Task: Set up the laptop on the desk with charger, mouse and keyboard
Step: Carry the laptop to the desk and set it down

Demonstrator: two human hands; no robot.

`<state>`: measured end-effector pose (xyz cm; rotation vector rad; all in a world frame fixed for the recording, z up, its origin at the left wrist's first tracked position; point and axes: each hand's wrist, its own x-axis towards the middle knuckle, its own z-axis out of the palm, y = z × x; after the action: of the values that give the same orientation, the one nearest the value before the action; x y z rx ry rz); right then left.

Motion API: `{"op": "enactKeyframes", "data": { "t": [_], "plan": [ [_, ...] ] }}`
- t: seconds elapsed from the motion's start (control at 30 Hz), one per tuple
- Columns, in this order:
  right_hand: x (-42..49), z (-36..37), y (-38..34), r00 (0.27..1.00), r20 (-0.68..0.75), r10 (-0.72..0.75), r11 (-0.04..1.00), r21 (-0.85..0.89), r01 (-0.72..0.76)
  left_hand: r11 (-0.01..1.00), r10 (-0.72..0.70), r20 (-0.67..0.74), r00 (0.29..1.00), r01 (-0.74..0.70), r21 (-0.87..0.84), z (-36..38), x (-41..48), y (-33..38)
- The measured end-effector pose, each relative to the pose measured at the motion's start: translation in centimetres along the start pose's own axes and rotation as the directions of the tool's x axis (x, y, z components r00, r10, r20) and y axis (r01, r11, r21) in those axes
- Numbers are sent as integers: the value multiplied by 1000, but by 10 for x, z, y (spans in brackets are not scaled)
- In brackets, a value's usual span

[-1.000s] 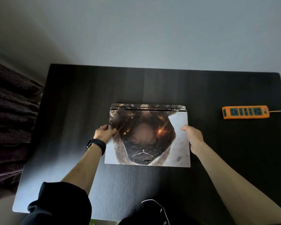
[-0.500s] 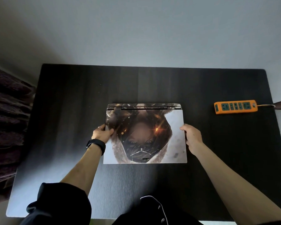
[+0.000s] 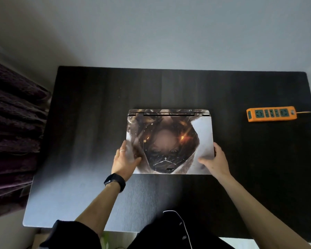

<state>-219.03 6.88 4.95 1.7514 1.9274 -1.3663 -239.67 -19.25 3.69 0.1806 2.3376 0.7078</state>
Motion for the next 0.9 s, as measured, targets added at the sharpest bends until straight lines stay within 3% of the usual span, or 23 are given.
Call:
{"op": "enactKeyframes", "data": {
  "t": [0.37, 0.57, 0.9],
  "plan": [
    [-31, 11, 41, 987, 31, -159, 961, -226, 162, 907, 247, 84, 965, -260, 330, 5, -29, -46],
    [-35, 17, 51, 977, 55, -208, 910, -355, 214, 861, 294, 116, 949, -316, 399, 6, -25, -49],
    [-22, 14, 36, 982, 12, -190, 865, -471, 173, 847, 316, 155, 936, -352, 399, 1, 2, -25]
  ]
}}
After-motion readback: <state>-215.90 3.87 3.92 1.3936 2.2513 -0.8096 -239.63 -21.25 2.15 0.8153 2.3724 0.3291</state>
